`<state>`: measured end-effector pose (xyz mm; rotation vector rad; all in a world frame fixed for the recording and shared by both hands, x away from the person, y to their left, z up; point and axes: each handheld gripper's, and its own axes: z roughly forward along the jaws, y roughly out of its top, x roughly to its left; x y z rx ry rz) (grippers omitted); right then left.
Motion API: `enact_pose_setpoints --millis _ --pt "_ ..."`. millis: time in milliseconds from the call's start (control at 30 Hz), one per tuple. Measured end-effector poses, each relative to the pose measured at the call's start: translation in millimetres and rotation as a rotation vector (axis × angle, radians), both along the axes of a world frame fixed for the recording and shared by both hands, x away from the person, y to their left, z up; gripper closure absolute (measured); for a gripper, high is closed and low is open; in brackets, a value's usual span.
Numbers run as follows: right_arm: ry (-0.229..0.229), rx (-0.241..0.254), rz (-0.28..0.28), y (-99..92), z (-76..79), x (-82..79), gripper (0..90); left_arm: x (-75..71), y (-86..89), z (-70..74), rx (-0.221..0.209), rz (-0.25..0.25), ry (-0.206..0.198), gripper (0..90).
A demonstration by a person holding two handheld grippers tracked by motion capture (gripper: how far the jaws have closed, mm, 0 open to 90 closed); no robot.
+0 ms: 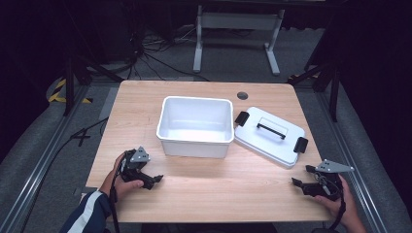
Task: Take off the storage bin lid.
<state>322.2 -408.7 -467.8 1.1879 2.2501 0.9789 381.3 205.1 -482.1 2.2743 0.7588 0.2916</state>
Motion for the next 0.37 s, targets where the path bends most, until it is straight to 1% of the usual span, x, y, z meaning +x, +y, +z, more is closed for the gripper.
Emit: enact_pose_setpoints --millis 333,367 --pt "0.002 0.0 -0.003 0.1 0.0 0.0 18.2 0.2 0.0 0.0 0.001 0.0 -0.003 0.3" --pt "0.002 0.0 -0.003 0.1 0.0 0.1 18.2 0.0 0.0 0.4 0.005 0.0 0.004 0.2"
